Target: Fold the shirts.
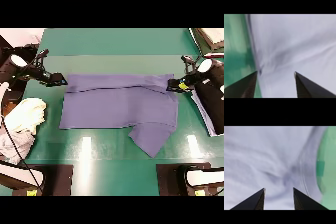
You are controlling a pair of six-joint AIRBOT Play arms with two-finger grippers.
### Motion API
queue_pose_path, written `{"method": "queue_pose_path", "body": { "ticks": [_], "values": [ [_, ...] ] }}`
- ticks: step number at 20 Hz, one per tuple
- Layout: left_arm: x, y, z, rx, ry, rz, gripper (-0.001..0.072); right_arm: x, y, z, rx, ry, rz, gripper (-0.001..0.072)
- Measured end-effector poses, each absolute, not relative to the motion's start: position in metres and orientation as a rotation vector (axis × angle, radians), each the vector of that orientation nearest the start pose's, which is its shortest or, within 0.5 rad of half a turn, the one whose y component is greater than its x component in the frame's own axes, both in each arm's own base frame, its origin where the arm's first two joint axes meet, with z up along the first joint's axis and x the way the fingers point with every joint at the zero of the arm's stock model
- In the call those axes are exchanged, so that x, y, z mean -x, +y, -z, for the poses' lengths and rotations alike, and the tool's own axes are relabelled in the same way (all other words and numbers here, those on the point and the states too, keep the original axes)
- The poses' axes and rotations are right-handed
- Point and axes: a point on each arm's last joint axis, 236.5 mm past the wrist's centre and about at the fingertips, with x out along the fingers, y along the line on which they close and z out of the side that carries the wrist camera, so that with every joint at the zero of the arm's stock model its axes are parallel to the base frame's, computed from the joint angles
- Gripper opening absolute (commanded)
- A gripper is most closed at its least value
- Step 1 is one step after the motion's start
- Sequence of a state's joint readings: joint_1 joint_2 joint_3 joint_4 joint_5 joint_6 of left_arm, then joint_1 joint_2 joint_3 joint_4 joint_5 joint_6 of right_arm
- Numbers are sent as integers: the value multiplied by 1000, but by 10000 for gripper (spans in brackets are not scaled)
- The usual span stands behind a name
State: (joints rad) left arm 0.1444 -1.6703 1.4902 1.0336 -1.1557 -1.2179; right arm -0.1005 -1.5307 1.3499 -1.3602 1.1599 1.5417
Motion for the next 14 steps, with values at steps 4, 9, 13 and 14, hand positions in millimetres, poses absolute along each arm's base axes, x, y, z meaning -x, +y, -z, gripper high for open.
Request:
{"method": "queue_pose_path", "body": {
  "ticks": [4,9,13,14],
  "values": [
    [-442,-19,0,355,1311,365,470,-403,-2,-17,-249,1333,-108,407],
    [-366,-14,10,424,1426,337,471,-359,10,-52,-276,1329,-182,407],
    [-304,-26,35,461,1496,319,471,-325,23,-53,-305,1315,-205,407],
    [-293,-28,42,471,1504,311,471,-319,25,-52,-310,1309,-208,407]
  ]
}}
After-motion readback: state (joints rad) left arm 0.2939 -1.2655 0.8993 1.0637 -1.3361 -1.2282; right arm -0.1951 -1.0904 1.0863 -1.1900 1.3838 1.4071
